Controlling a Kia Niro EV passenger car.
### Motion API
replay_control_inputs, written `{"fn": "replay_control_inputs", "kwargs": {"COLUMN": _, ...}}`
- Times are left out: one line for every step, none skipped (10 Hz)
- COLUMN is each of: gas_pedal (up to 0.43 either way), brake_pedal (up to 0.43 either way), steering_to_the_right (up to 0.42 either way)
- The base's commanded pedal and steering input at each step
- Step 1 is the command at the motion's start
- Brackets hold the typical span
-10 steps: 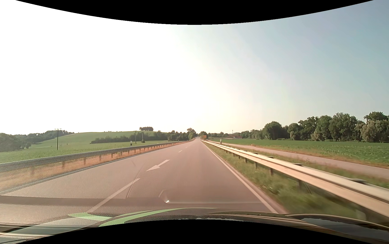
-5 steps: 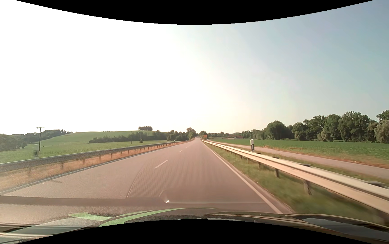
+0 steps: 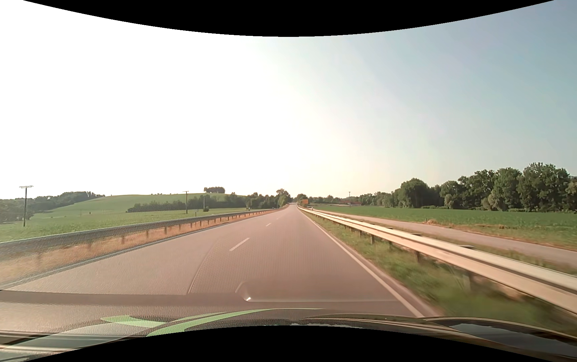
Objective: Follow the waypoints while adhering to traffic rules and regulations
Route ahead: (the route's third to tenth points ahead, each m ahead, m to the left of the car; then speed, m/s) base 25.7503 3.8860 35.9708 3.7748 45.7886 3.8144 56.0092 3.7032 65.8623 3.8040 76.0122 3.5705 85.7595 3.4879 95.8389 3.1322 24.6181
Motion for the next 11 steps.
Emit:
{"fn": "replay_control_inputs", "kwargs": {"gas_pedal": 0.220, "brake_pedal": 0.000, "steering_to_the_right": -0.001}}
{"fn": "replay_control_inputs", "kwargs": {"gas_pedal": 0.220, "brake_pedal": 0.000, "steering_to_the_right": -0.001}}
{"fn": "replay_control_inputs", "kwargs": {"gas_pedal": 0.220, "brake_pedal": 0.000, "steering_to_the_right": -0.001}}
{"fn": "replay_control_inputs", "kwargs": {"gas_pedal": 0.220, "brake_pedal": 0.000, "steering_to_the_right": -0.001}}
{"fn": "replay_control_inputs", "kwargs": {"gas_pedal": 0.220, "brake_pedal": 0.000, "steering_to_the_right": -0.001}}
{"fn": "replay_control_inputs", "kwargs": {"gas_pedal": 0.220, "brake_pedal": 0.000, "steering_to_the_right": -0.001}}
{"fn": "replay_control_inputs", "kwargs": {"gas_pedal": 0.209, "brake_pedal": 0.000, "steering_to_the_right": -0.001}}
{"fn": "replay_control_inputs", "kwargs": {"gas_pedal": 0.150, "brake_pedal": 0.000, "steering_to_the_right": -0.001}}
{"fn": "replay_control_inputs", "kwargs": {"gas_pedal": 0.110, "brake_pedal": 0.000, "steering_to_the_right": -0.001}}
{"fn": "replay_control_inputs", "kwargs": {"gas_pedal": 0.000, "brake_pedal": 0.000, "steering_to_the_right": 0.000}}
{"fn": "replay_control_inputs", "kwargs": {"gas_pedal": 0.000, "brake_pedal": 0.000, "steering_to_the_right": 0.001}}
